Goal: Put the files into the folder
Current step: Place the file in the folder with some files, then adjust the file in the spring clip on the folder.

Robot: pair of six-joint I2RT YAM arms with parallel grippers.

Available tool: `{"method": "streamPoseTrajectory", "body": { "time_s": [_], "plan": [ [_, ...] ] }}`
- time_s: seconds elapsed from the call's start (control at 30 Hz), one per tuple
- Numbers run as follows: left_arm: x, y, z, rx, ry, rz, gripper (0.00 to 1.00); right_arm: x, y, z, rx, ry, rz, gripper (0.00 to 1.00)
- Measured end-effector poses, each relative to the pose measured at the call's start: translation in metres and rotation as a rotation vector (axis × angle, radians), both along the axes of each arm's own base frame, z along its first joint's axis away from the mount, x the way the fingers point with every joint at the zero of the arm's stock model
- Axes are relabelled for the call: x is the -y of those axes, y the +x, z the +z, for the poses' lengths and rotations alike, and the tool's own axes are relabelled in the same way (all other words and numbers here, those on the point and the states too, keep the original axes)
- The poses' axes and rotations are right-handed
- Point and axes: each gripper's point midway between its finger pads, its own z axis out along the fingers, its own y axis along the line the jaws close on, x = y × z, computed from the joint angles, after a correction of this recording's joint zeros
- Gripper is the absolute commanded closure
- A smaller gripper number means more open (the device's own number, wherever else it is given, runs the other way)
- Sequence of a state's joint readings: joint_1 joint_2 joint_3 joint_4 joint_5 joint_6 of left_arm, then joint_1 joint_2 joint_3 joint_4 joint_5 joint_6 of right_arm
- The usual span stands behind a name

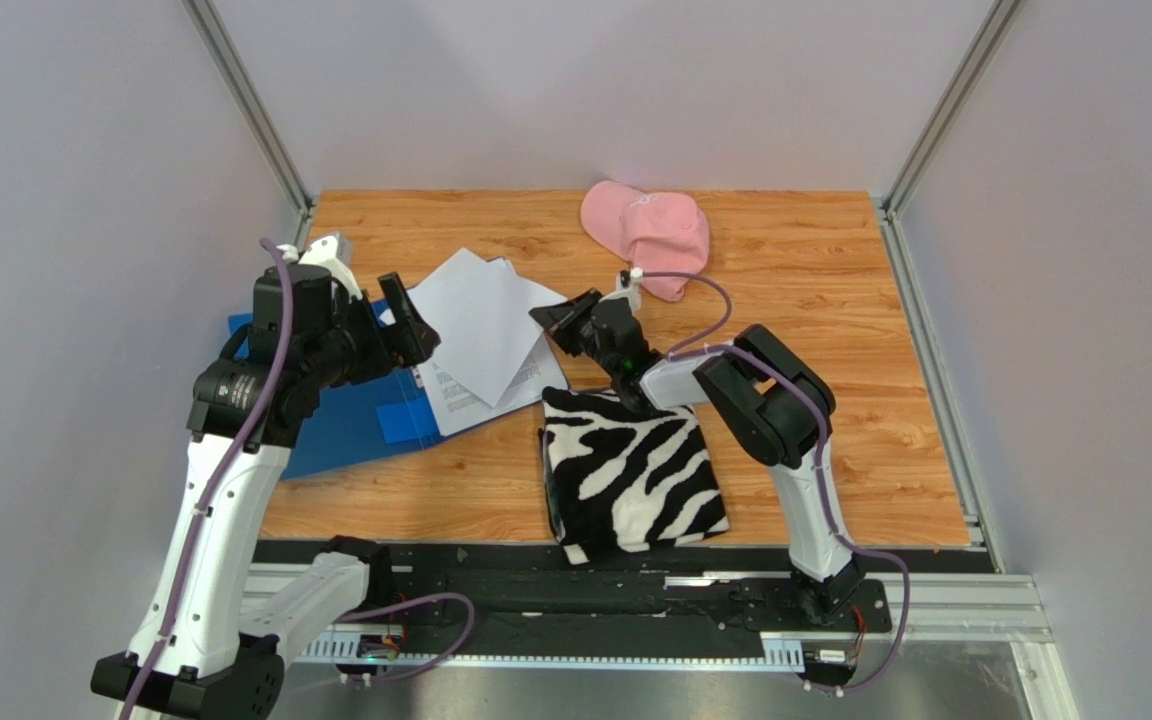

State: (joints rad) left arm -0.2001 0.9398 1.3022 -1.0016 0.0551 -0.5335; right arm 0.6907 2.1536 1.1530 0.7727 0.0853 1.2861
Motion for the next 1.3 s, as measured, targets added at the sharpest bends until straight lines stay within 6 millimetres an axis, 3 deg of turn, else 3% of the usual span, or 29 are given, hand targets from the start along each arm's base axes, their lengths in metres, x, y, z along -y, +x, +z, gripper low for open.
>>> {"method": "streamPoseTrajectory", "body": {
  "time_s": [0.17,0.2,0.27,0.3,0.33,0.47,0.57,0.7,0.87,0.93,1.1,1.3],
  "plan": [
    [0.0,0.0,0.0,-0.003,-0.01,0.003,0.03,-0.005,-0.013,-0.009,-0.01,-0.044,-0.007,0.81],
    [0.0,0.0,0.0,-0.002,-0.012,0.002,0.03,-0.006,-0.015,-0.01,-0.011,-0.05,-0.005,0.71],
    [0.0,0.0,0.0,-0.003,-0.013,0.001,0.03,-0.008,-0.019,-0.011,-0.011,-0.067,0.001,0.63],
    [0.0,0.0,0.0,-0.003,-0.014,0.0,0.03,-0.009,-0.022,-0.013,-0.013,-0.086,0.009,0.49],
    [0.0,0.0,0.0,-0.003,-0.014,0.0,0.03,-0.009,-0.025,-0.016,-0.013,-0.119,0.024,0.44],
    [-0.001,0.001,0.001,0.0,-0.014,0.001,0.01,-0.015,-0.038,-0.03,-0.05,-0.34,0.157,0.39],
    [-0.002,0.004,-0.001,-0.001,-0.004,-0.005,0.01,-0.021,-0.039,-0.018,-0.022,-0.507,0.275,0.31],
    [-0.012,0.016,-0.014,-0.05,0.025,0.013,0.01,0.005,-0.055,-0.01,0.016,-0.727,0.393,0.27],
    [-0.052,0.029,-0.04,-0.142,0.038,0.144,0.01,0.041,-0.055,-0.019,0.042,-0.965,0.535,0.25],
    [-0.076,0.025,-0.049,-0.182,0.061,0.232,0.01,0.049,-0.044,-0.018,0.053,-1.005,0.59,0.25],
    [-0.126,0.007,-0.058,-0.251,0.145,0.412,0.01,0.041,0.002,-0.017,0.134,-1.028,0.669,0.25],
    [-0.164,-0.019,-0.056,-0.281,0.251,0.566,0.01,0.028,0.022,-0.042,0.138,-0.939,0.777,0.25]
  ]
}}
